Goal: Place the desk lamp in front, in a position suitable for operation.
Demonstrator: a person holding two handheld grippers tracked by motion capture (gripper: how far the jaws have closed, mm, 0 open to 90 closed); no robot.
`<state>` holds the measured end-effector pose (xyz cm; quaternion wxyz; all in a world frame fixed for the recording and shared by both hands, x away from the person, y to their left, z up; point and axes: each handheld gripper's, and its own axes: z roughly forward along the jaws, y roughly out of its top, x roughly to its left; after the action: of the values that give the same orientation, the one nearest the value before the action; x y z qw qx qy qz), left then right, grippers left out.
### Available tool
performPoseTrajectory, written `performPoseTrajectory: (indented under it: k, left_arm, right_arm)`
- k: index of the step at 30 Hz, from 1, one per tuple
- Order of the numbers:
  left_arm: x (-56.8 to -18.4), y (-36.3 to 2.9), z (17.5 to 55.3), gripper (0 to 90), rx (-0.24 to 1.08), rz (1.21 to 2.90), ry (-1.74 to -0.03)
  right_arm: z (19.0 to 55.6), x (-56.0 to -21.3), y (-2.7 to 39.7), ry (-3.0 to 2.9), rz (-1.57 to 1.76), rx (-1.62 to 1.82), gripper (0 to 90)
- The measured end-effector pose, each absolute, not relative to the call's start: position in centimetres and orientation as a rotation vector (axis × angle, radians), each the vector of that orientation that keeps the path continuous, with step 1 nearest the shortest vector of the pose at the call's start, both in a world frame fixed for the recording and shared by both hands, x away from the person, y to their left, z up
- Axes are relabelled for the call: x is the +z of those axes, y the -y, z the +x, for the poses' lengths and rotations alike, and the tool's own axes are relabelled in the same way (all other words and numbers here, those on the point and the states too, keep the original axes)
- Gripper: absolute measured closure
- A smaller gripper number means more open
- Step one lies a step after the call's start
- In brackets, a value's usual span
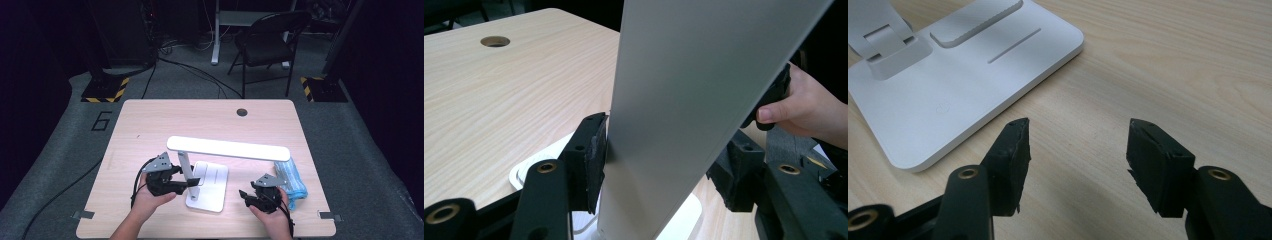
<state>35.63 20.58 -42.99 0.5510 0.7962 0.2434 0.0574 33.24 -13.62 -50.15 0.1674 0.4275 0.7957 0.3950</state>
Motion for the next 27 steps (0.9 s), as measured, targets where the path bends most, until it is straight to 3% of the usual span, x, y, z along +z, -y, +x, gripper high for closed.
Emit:
performPoseTrajectory:
  k: [27]
  left_arm:
    - [-43.1, -21.4, 34.2, 49.4, 0.107, 1.922, -0.451]
  right_arm:
    - [33.1, -50.0, 12.9, -2.282, 1.181, 1.137, 41.9]
